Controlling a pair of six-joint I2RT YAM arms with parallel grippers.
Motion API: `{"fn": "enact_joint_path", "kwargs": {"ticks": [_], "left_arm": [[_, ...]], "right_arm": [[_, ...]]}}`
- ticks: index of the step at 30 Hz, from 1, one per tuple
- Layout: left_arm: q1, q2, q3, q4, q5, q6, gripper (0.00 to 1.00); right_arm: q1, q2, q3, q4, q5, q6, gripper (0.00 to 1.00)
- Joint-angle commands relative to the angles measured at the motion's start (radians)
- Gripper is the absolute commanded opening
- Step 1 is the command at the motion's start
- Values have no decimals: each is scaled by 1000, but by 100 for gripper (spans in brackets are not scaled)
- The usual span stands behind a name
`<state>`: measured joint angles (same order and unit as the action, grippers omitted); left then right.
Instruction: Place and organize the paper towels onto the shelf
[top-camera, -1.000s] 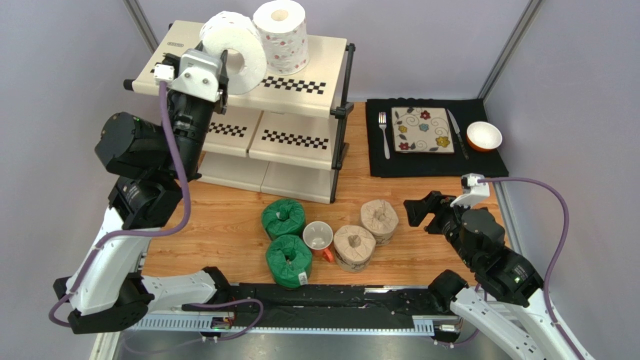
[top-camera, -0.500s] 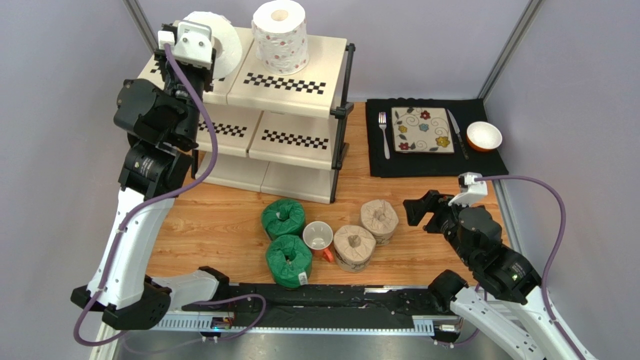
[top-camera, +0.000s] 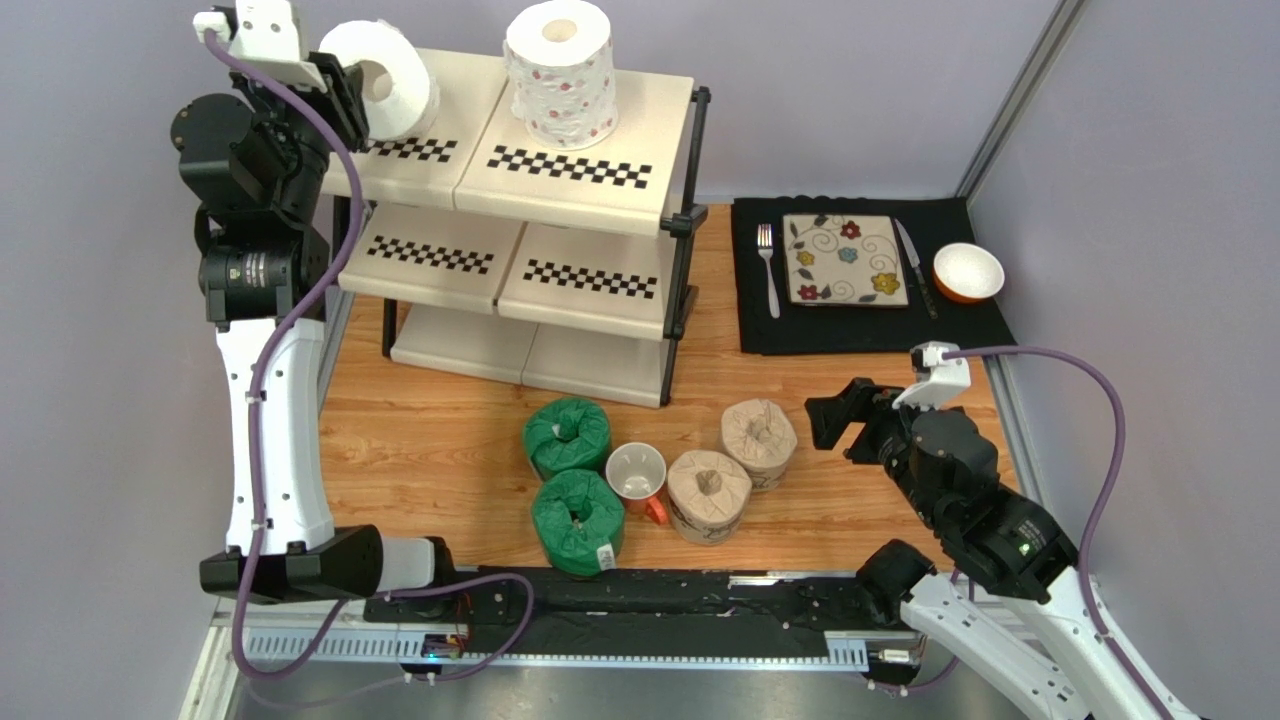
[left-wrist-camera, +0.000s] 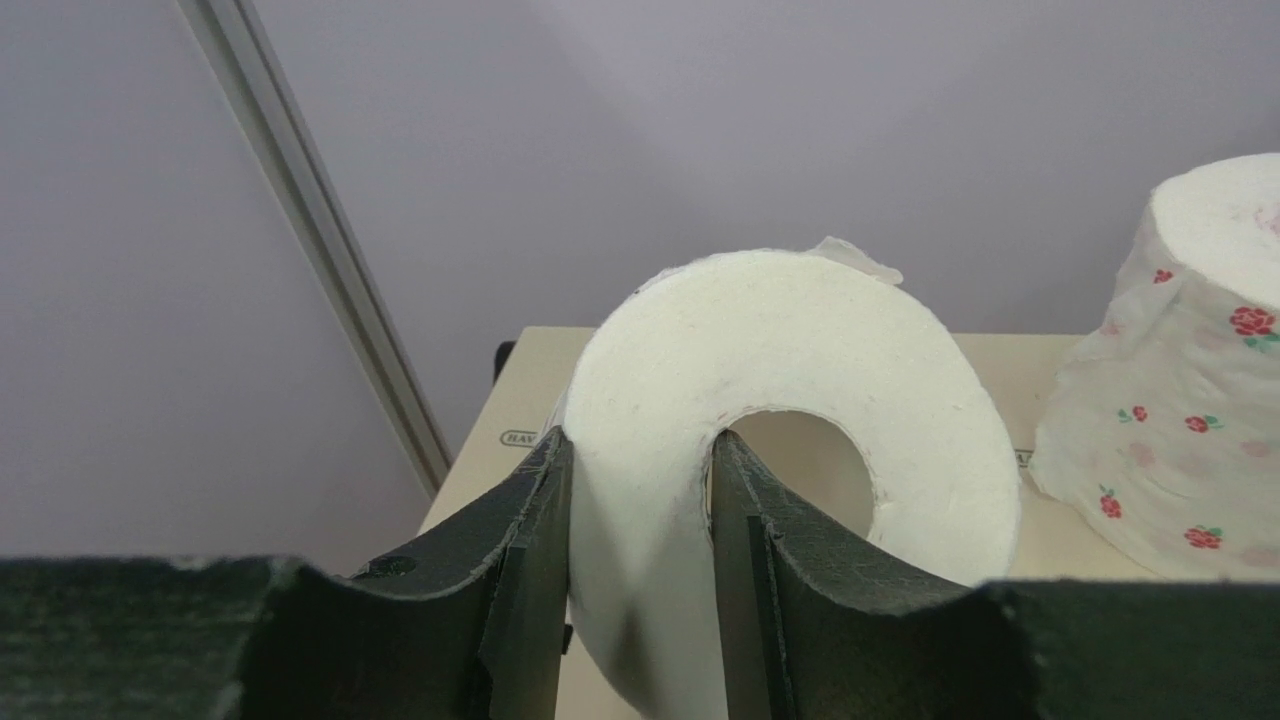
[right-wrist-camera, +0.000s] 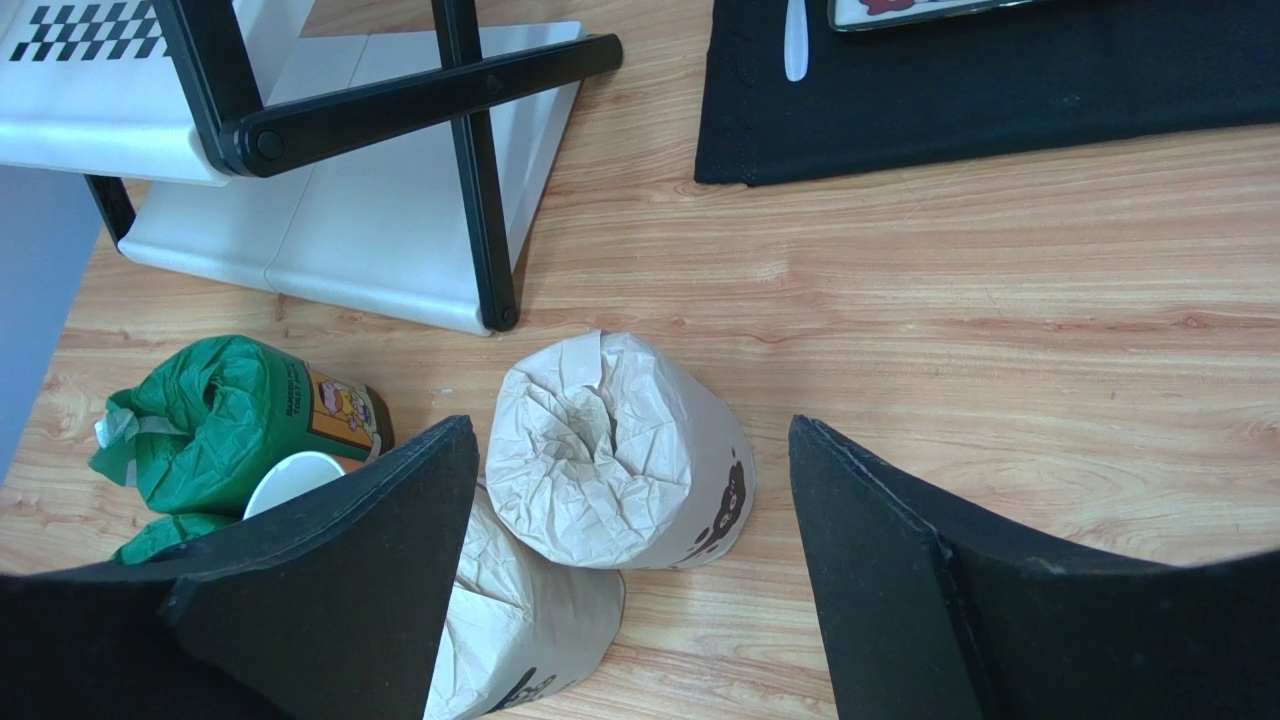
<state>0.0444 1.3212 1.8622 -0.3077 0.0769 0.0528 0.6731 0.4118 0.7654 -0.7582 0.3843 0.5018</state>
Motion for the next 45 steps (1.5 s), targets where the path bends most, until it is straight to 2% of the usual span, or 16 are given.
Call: {"fn": "enact_joint_path", "kwargs": {"ticks": [1, 3, 9, 32, 35, 38, 39, 41, 42, 45], "left_arm": [[107, 1, 45, 111, 252, -239, 18], [132, 1, 28, 143, 296, -306, 17], [156, 9, 43, 190, 360, -361, 16], [158, 65, 100, 62, 408, -369, 17], [160, 69, 95, 59, 408, -366, 20], [158, 73, 94, 62, 416, -372, 30], [158, 73, 89, 62, 422, -372, 38], [158, 72, 86, 65, 423, -375, 47], [158, 72, 80, 71, 425, -376, 56], [160, 72, 72, 88, 429, -384, 65]], "right_arm": [[3, 2, 0, 45, 14, -17, 80], [3, 2, -2, 43, 16, -20, 80], [2, -2, -8, 39, 21, -20, 80], [3, -4, -14, 36, 16, -9, 80], [5, -1, -9, 39, 18, -14, 80], [3, 10, -5, 42, 21, -22, 80], [3, 12, -2, 43, 19, -22, 80], [3, 15, -3, 43, 19, -22, 80], [3, 15, -6, 42, 18, -22, 80], [3, 10, -11, 43, 16, -17, 80]]}}
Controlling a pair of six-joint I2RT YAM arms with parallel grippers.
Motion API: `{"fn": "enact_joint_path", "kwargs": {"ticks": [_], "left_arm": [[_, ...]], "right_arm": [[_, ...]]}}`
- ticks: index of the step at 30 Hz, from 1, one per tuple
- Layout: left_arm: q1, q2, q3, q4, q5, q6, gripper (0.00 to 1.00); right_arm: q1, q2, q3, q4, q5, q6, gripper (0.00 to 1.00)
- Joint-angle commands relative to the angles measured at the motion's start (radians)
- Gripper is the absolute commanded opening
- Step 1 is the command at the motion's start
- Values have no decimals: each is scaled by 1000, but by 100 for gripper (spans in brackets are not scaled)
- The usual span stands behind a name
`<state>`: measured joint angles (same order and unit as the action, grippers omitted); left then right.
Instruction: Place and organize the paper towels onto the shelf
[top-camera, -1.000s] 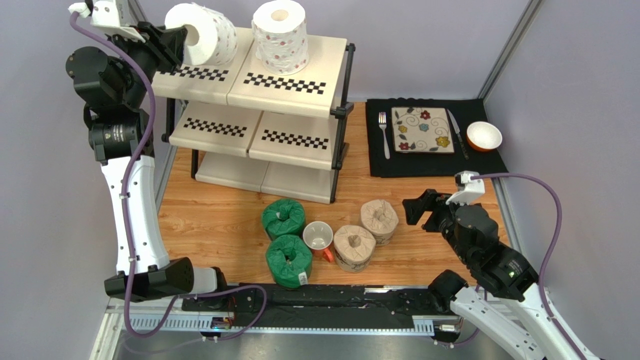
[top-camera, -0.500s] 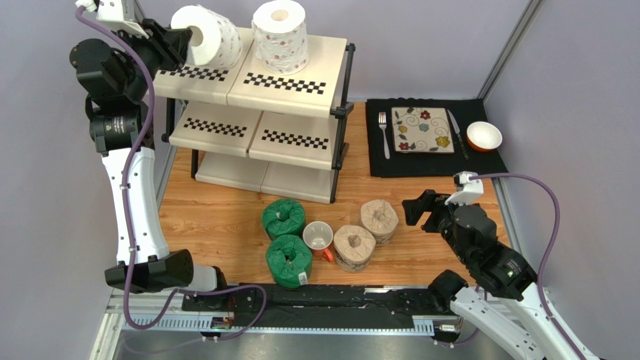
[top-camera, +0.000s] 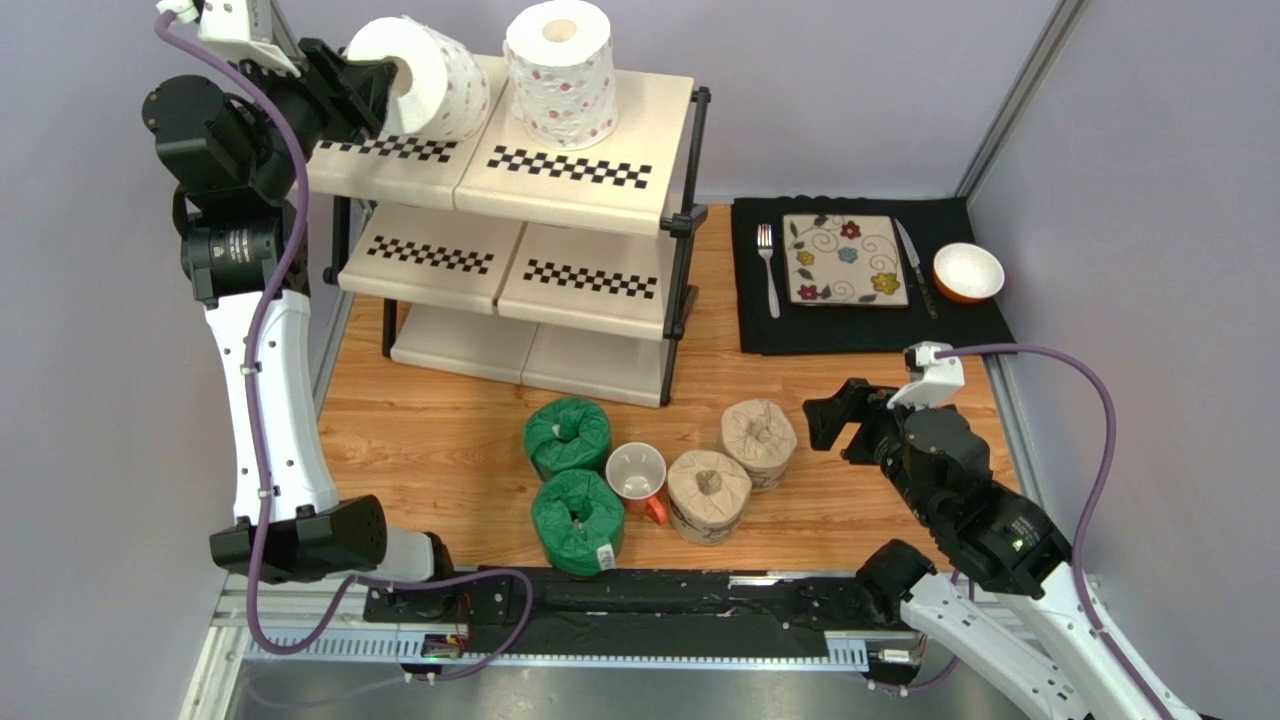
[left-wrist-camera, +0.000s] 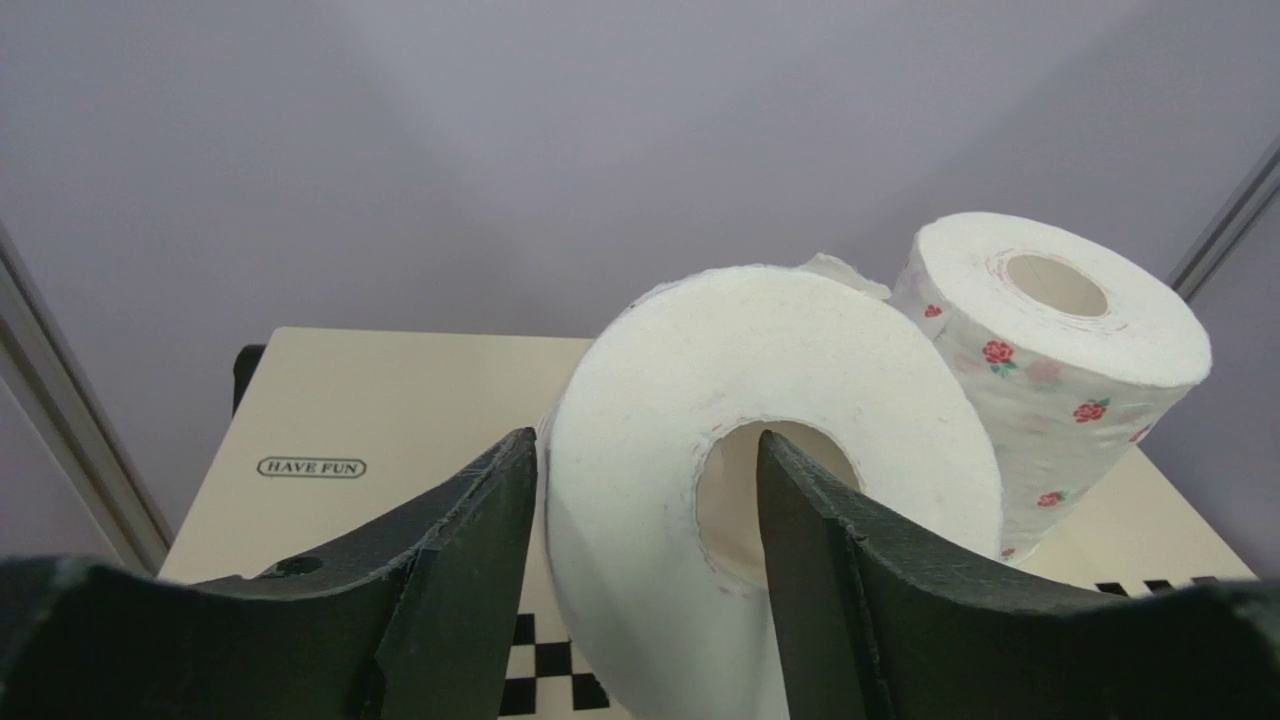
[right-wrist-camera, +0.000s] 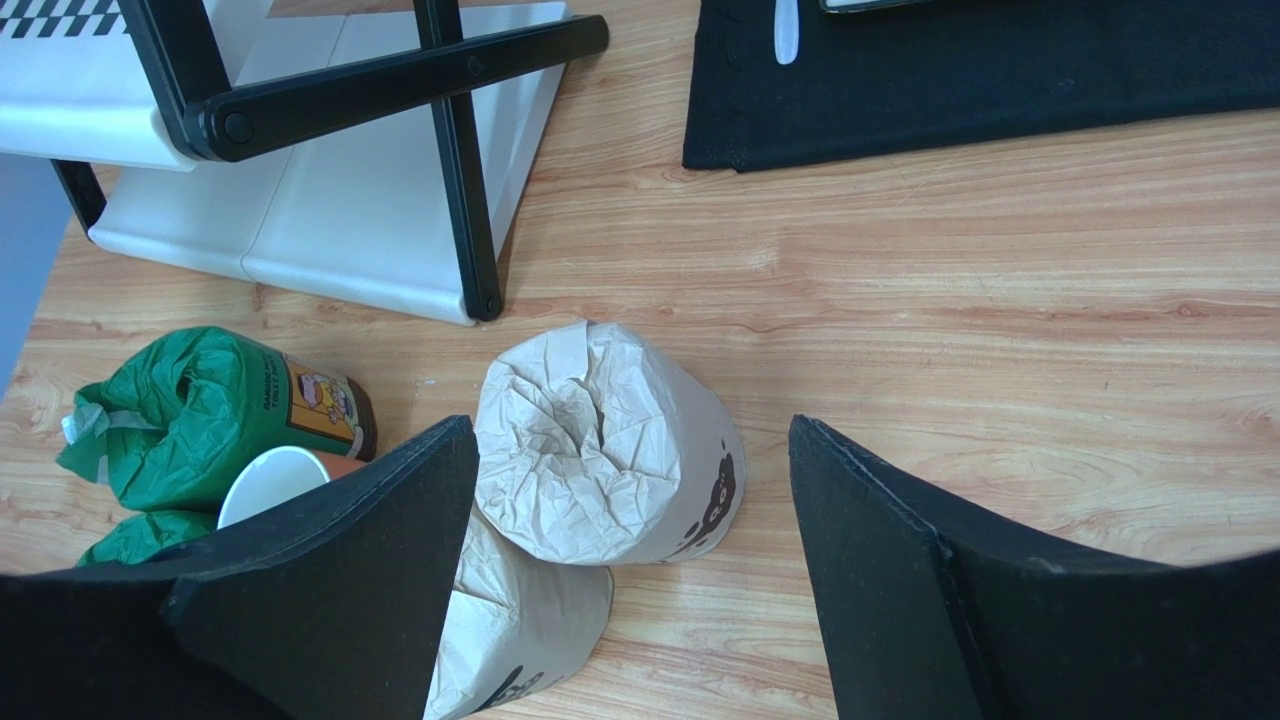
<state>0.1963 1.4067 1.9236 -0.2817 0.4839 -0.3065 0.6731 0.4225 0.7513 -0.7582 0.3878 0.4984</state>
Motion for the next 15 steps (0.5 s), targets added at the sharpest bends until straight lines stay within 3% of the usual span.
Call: {"fn": "enact_joint_path", "kwargs": {"ticks": [1, 15], "left_arm": [[6, -12, 11, 67, 24, -28, 67], [8, 35, -41, 191, 67, -101, 70]], "right_arm": [[2, -2, 2, 42, 11, -12, 80], [3, 30, 13, 45, 25, -40, 80]]}}
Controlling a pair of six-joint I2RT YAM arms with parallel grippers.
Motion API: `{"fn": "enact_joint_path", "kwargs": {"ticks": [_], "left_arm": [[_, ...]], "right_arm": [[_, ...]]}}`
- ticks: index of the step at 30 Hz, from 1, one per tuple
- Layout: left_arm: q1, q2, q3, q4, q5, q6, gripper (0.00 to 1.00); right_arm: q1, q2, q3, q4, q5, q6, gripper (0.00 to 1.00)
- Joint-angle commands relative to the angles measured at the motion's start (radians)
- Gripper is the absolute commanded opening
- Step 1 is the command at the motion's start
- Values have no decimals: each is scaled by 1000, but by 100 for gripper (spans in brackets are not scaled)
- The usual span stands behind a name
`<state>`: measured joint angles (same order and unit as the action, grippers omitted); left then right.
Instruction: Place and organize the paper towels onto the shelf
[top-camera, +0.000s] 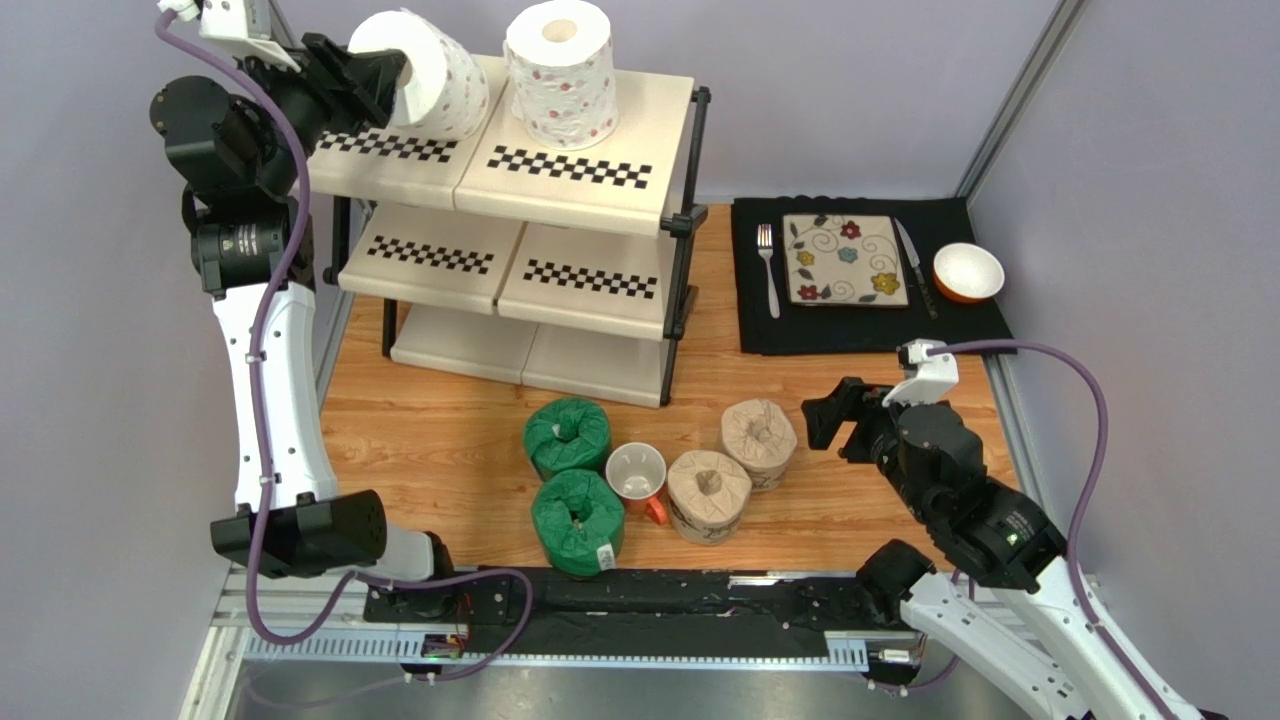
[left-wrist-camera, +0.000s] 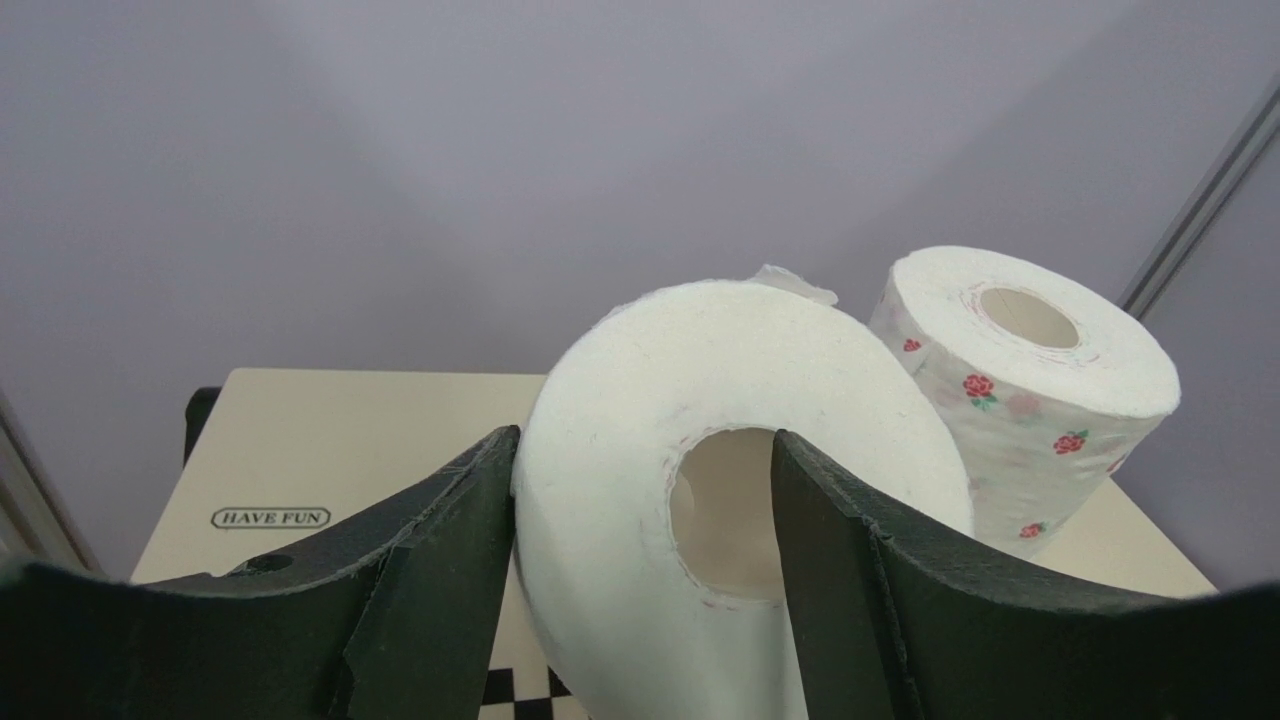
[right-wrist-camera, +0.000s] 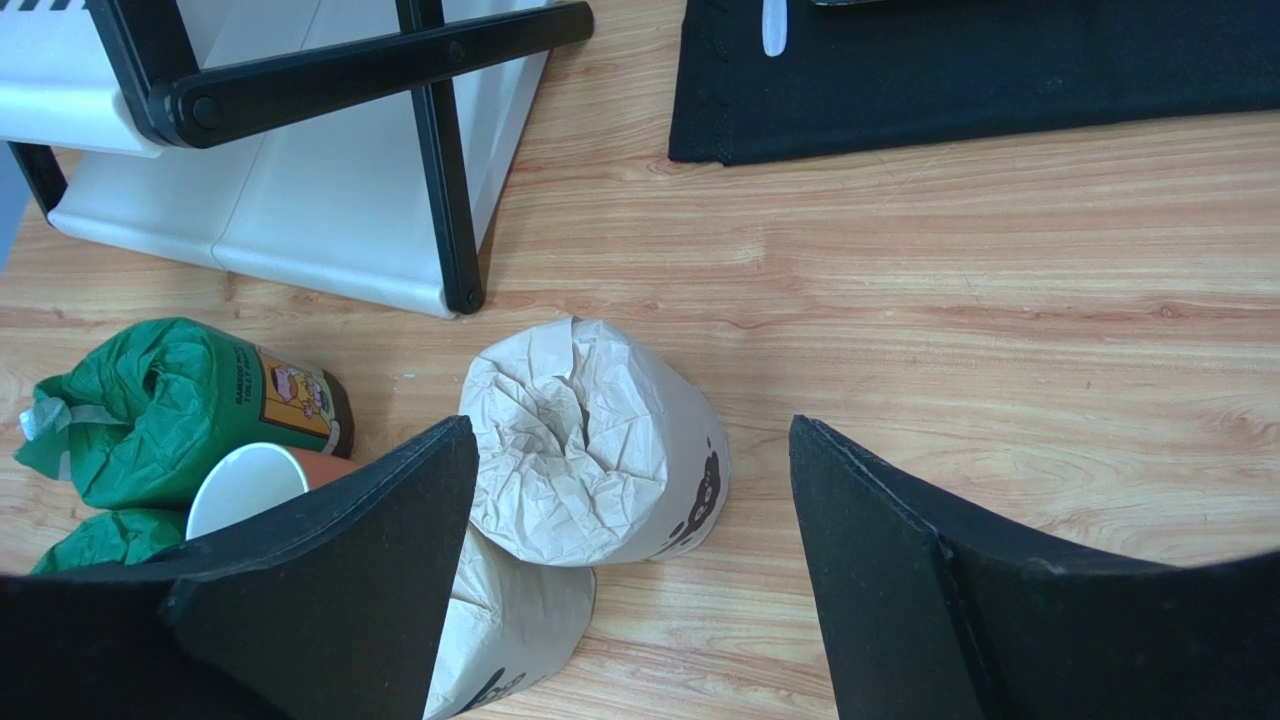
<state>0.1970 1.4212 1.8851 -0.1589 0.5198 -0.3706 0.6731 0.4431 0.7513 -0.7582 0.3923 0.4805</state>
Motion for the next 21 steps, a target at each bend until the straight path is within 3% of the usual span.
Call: {"fn": "enact_joint_path", "kwargs": {"ticks": [1, 16, 21], "left_arm": [[5, 24, -4, 71, 34, -42, 70], [5, 53, -50, 154, 77, -96, 70], [5, 58, -86, 251, 95, -132, 70]], "right_arm": [[3, 12, 10, 45, 20, -25, 80], [3, 20, -9, 66, 11, -11, 80], [5, 20, -13, 62, 8, -2, 80]]}}
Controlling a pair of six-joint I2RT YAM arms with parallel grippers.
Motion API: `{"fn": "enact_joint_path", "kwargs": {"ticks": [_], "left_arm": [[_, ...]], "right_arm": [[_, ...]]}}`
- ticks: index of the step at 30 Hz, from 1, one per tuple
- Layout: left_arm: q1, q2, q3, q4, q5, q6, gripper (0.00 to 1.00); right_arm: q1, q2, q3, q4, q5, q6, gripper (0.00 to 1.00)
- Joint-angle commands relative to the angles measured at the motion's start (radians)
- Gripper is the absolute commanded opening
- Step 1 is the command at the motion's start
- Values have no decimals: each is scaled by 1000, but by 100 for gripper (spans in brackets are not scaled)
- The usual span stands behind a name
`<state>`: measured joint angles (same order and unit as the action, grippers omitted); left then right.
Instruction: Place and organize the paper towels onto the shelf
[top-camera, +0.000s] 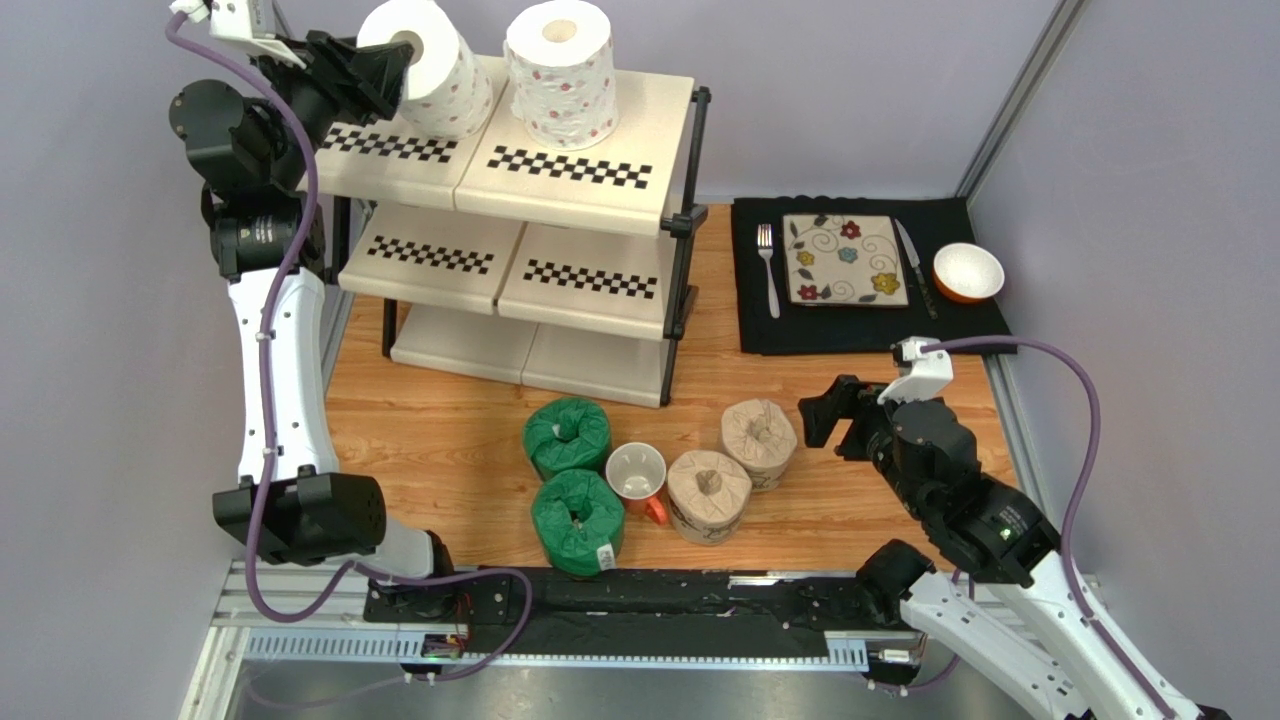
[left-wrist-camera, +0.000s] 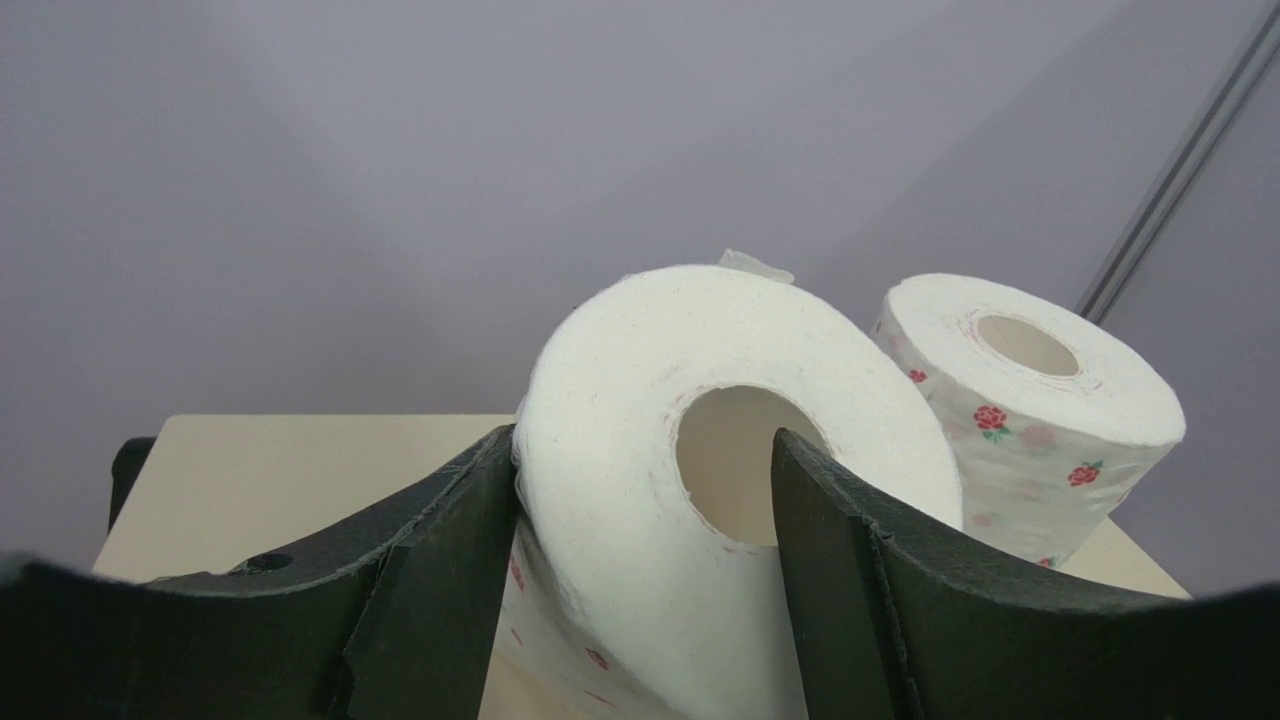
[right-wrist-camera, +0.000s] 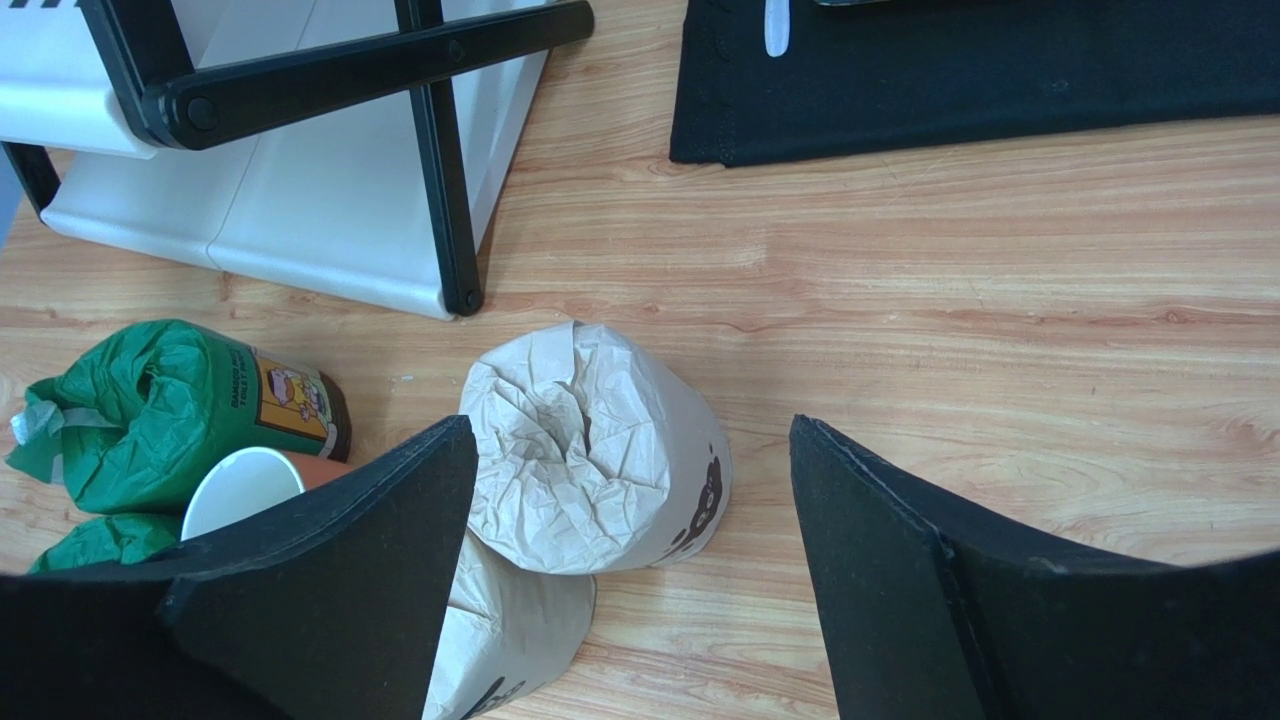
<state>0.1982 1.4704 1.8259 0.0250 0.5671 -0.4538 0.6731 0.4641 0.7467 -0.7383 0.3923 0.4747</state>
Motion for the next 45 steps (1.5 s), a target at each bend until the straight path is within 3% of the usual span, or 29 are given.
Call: {"fn": "enact_joint_path", "kwargs": {"ticks": [1, 13, 32, 45], "left_arm": [[4, 10, -33, 78, 51, -63, 70], [4, 25, -135, 308, 73, -186, 70], [4, 34, -183, 473, 45, -278, 72], [4, 11, -257, 648, -16, -336, 84]], "right_arm": [[2, -2, -10, 42, 10, 4, 80], [3, 11, -35, 68, 5, 1, 80], [3, 4, -41, 62, 5, 4, 80], [3, 7, -38, 62, 3, 4, 80]]}}
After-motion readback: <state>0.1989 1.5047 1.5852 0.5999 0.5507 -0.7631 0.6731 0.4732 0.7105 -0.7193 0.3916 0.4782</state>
